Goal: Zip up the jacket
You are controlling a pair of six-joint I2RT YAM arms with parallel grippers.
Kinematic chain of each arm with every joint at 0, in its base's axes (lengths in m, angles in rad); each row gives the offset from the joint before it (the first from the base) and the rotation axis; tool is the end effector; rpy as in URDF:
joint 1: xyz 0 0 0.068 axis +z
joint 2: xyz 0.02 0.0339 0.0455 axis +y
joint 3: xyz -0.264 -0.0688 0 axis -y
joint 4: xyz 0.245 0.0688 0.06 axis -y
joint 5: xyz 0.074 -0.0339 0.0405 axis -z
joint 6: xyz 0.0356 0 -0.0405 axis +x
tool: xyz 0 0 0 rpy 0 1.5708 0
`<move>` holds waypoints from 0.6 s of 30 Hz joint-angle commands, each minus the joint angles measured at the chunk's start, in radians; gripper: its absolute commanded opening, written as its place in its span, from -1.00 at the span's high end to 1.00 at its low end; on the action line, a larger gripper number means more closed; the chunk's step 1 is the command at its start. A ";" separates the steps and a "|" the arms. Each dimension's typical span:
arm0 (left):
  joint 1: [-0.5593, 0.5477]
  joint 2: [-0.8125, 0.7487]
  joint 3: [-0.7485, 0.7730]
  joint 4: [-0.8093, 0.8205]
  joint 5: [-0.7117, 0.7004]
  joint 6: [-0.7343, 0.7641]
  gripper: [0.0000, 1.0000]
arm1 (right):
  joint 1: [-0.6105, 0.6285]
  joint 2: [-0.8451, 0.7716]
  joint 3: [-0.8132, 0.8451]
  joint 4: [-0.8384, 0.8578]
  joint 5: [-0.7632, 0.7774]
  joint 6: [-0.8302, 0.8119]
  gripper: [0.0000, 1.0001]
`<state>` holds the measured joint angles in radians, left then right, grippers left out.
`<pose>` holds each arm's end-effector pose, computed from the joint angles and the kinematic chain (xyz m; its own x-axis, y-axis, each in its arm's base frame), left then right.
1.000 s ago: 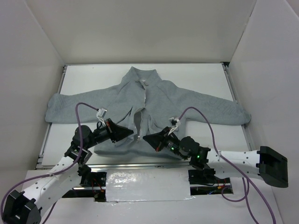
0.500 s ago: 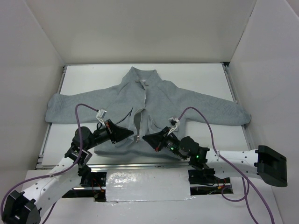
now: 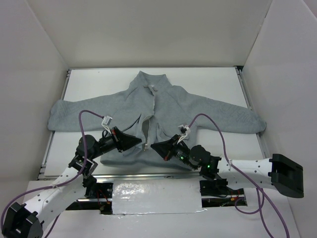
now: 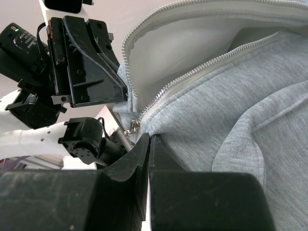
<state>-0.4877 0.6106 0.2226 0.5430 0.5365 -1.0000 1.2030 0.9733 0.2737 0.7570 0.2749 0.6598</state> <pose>0.1298 -0.0894 0.2439 -0.6406 -0.4789 -0.6002 0.5734 0.2215 -0.7887 0.0830 0.1884 0.2261 -0.4745 0.4094 -0.7793 -0.6452 0.4404 0.6243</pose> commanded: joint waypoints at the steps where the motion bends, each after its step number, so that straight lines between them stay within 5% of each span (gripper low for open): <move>1: -0.008 -0.012 -0.003 0.113 0.022 -0.023 1.00 | 0.009 0.001 0.022 0.085 0.014 -0.022 1.00; 18: -0.014 -0.020 -0.017 0.103 0.013 -0.029 1.00 | 0.006 0.005 0.036 0.105 0.010 -0.038 1.00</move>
<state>-0.4931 0.6041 0.2016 0.5606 0.5320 -1.0248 1.2030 0.9745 0.2741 0.7631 0.2771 0.6403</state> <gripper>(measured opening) 0.052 0.011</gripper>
